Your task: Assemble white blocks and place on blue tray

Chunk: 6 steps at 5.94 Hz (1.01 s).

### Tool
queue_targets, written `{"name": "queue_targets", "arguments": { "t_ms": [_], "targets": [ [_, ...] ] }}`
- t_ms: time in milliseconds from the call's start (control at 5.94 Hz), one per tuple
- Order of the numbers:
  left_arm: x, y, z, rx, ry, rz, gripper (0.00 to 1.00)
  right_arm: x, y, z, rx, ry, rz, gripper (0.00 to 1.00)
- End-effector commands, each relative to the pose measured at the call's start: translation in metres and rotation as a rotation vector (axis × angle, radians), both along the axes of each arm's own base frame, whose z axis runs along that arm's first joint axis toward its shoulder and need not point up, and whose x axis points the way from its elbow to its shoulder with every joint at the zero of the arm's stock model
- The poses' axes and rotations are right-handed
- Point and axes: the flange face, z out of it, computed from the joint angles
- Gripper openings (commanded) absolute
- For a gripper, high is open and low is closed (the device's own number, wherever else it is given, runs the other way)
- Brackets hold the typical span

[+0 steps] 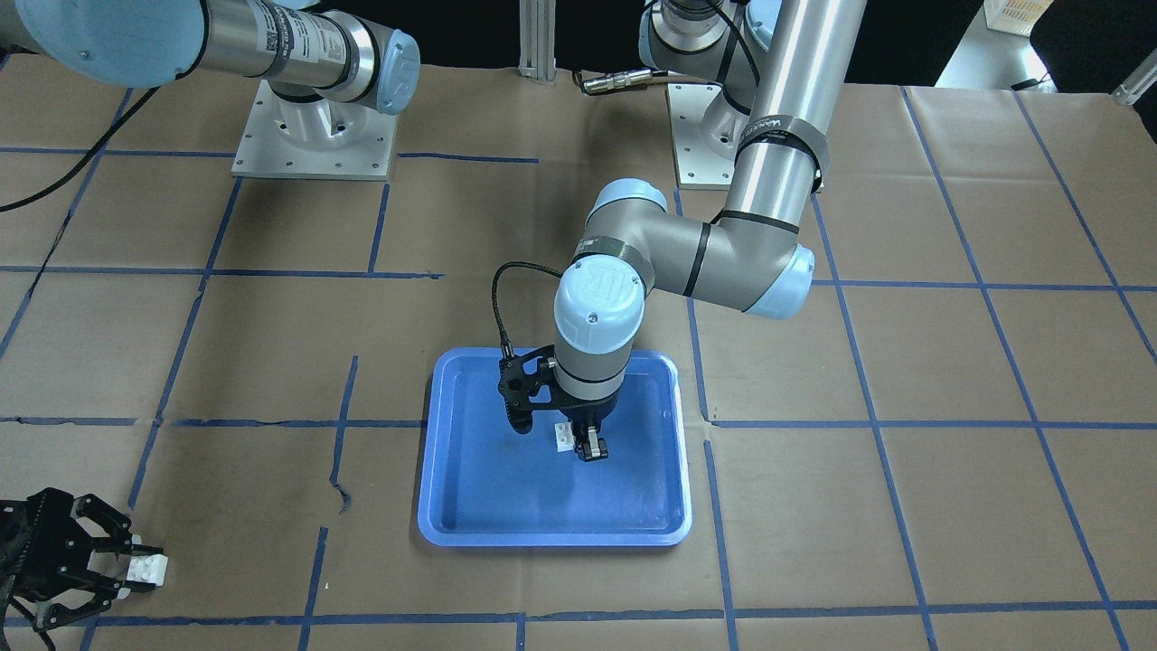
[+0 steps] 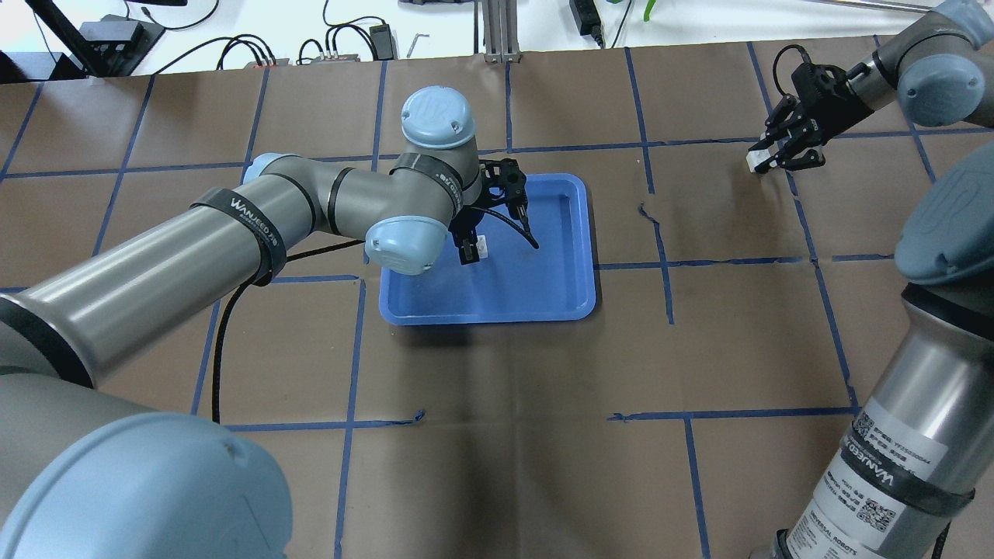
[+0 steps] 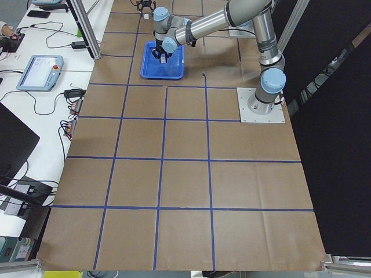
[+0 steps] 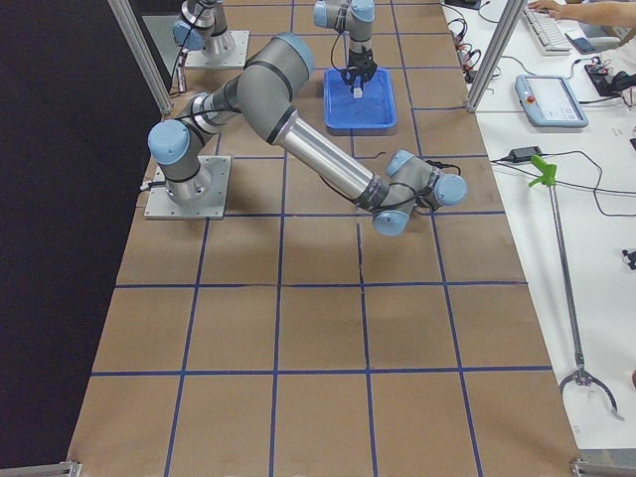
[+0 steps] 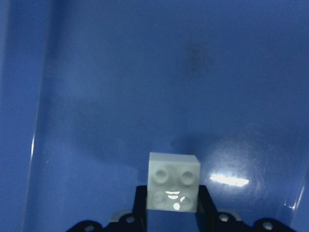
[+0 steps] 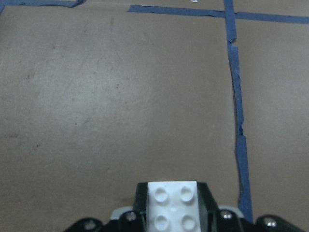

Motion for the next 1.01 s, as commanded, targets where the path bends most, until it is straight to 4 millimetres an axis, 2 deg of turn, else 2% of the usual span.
{"name": "queue_targets", "arguments": {
  "t_ms": [0,168,337,505,674,842],
  "targets": [
    [-0.007,0.003,0.001,-0.006,0.001,-0.022,0.98,-0.001,-0.002,0.011,-0.015,0.006,-0.002,0.22],
    [-0.007,0.003,0.018,-0.03,0.007,-0.022,0.99,0.0,0.001,0.035,-0.033,0.022,-0.01,0.22],
    [0.001,-0.001,0.056,-0.059,0.009,-0.005,0.99,0.004,0.007,0.063,-0.043,0.029,-0.019,0.22],
    [0.027,0.009,0.109,-0.038,0.007,0.039,0.99,0.016,0.012,0.069,-0.041,0.017,-0.012,0.22],
    [0.05,0.031,0.17,0.036,-0.012,0.068,0.99,0.037,0.031,0.071,-0.02,0.001,-0.001,0.23],
    [0.063,0.048,0.217,0.074,-0.02,0.084,0.99,0.082,0.052,0.079,0.008,-0.03,-0.01,0.23]
  ]
}}
